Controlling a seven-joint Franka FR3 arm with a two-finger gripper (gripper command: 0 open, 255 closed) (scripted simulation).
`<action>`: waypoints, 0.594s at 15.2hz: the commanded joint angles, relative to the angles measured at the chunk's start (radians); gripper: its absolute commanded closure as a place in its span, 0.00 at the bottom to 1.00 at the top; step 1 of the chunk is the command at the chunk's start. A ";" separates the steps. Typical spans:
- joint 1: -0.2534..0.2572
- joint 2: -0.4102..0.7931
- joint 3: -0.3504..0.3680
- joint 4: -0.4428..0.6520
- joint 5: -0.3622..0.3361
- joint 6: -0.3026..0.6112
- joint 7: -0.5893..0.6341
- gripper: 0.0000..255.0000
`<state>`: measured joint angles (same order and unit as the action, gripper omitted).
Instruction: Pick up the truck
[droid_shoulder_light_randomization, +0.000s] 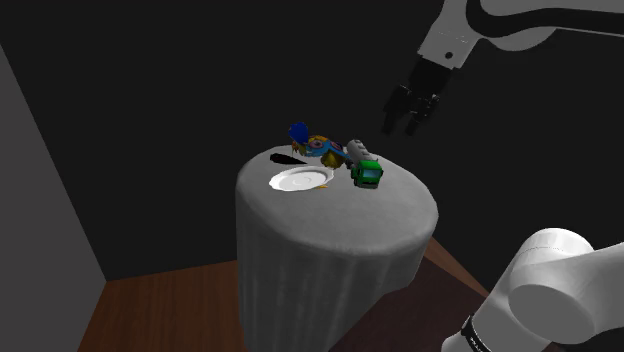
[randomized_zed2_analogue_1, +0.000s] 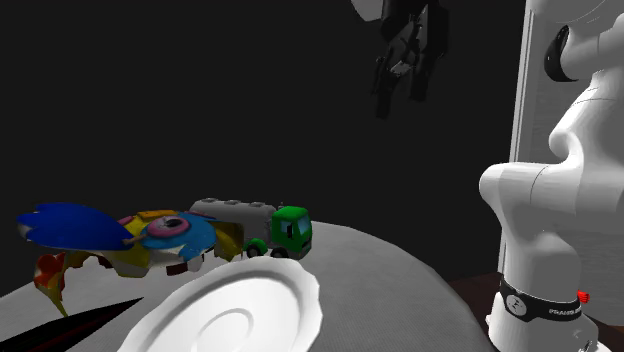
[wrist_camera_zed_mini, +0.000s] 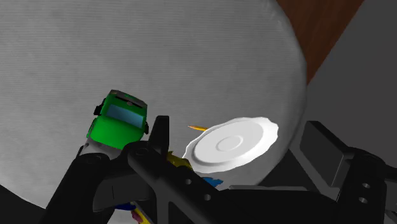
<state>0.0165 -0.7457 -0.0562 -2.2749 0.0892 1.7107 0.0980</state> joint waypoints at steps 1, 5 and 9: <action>0.000 0.000 0.000 0.000 0.000 0.000 0.000 0.00; -0.034 0.139 -0.009 0.043 -0.020 0.064 0.042 0.00; -0.066 0.279 -0.021 0.100 -0.040 0.115 0.086 0.00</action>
<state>-0.0402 -0.5063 -0.0705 -2.1932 0.0549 1.8125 0.1757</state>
